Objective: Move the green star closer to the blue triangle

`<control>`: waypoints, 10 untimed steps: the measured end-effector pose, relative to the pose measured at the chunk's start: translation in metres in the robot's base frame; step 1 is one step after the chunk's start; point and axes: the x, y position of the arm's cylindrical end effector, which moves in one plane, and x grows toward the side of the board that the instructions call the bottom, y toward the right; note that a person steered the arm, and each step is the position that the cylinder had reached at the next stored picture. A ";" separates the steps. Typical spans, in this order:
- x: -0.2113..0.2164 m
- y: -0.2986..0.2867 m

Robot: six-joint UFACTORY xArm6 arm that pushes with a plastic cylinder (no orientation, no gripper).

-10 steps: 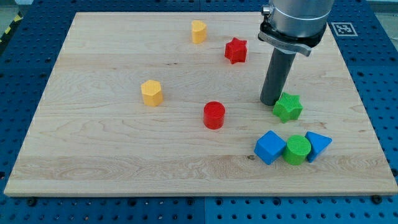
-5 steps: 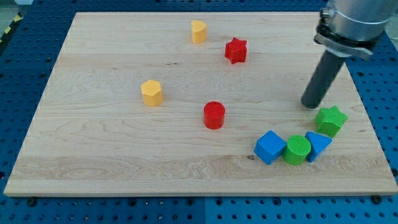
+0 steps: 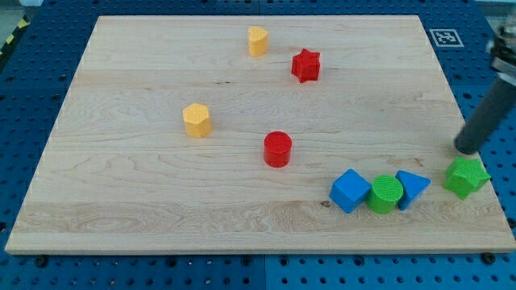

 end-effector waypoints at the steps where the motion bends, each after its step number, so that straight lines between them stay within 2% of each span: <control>1: 0.040 0.018; 4: 0.049 -0.020; 7: 0.032 -0.013; 10: 0.050 -0.024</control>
